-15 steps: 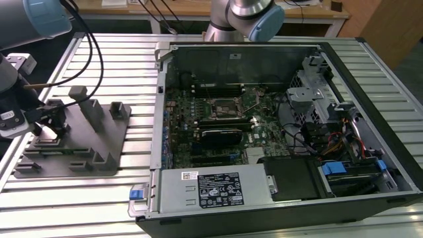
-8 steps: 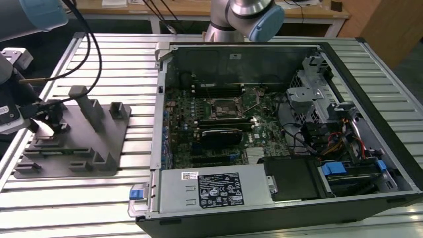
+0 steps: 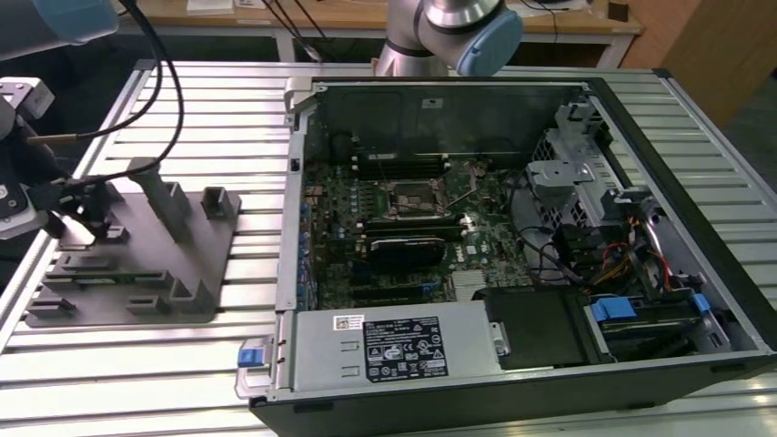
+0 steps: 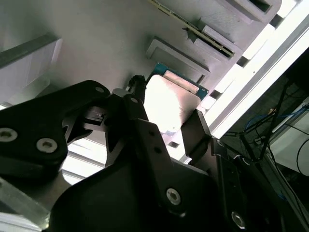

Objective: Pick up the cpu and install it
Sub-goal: 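Pick up the cpu and move it towards the insertion slot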

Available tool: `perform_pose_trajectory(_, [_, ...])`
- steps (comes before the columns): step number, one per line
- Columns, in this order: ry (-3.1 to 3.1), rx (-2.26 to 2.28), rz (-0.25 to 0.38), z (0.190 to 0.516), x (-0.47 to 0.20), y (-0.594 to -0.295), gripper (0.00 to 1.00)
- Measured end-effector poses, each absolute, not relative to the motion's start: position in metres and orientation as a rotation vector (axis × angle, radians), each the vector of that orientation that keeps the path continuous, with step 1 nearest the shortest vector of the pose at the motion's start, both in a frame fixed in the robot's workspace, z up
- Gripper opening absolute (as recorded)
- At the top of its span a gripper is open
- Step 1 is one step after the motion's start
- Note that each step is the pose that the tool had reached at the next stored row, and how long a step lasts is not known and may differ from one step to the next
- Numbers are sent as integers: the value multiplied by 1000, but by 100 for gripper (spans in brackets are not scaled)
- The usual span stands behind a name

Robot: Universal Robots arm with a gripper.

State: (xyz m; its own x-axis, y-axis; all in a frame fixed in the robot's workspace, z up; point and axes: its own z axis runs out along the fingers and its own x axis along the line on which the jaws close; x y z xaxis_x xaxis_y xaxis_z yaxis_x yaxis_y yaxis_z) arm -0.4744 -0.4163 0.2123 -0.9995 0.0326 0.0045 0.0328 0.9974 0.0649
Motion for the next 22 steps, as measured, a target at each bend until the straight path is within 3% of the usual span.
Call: perform_pose_trajectory(22, [-3136,-51,-102,263,-474,-416,54])
